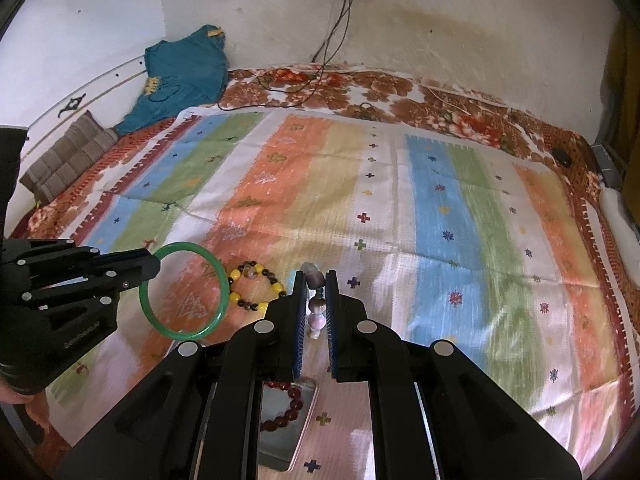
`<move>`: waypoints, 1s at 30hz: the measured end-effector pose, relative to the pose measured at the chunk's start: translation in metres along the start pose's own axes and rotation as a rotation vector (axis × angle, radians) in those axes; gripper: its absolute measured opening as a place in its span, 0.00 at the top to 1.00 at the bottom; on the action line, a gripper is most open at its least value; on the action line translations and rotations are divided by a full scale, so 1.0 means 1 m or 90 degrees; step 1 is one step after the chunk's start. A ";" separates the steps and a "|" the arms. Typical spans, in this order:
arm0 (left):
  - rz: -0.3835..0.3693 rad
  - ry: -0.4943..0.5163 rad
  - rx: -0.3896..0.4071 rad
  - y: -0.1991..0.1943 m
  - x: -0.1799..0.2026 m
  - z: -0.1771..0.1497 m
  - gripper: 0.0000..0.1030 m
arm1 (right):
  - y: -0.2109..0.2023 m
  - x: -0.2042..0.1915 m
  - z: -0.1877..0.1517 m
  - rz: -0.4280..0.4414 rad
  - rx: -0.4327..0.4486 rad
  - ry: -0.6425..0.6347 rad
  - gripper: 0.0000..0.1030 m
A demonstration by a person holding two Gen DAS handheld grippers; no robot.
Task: Organize jewelry
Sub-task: 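Lift the bangle and white bracelet and carry both toward the tin, then open both tools to drop the jade bangle and white bracelet into the tin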
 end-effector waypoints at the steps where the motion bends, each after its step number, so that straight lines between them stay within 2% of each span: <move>1: -0.001 0.002 0.000 -0.002 0.002 -0.002 0.94 | -0.002 -0.001 -0.001 0.001 0.000 -0.001 0.90; 20: -0.005 0.010 0.002 -0.028 0.014 -0.037 0.94 | -0.037 -0.024 -0.035 0.035 -0.002 -0.018 0.90; 24: -0.007 0.010 -0.011 -0.029 0.017 -0.046 0.93 | -0.037 -0.028 -0.043 0.053 -0.018 -0.027 0.90; 26: -0.026 -0.004 -0.027 -0.027 0.015 -0.049 0.89 | -0.037 -0.025 -0.047 0.044 -0.024 -0.025 0.90; 29: -0.011 -0.021 -0.026 -0.028 0.006 -0.049 0.83 | -0.035 -0.021 -0.049 0.025 -0.026 -0.024 0.80; 30: -0.008 -0.025 -0.026 -0.027 0.005 -0.049 0.83 | -0.034 -0.018 -0.049 0.021 -0.027 -0.019 0.72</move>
Point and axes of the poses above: each gripper's, at about its wrist camera, not at the fingertips, and y roughly the way its jaws point, x to its right, z to its top, the point moved 4 cm from there along y, roughly the way its jaws point
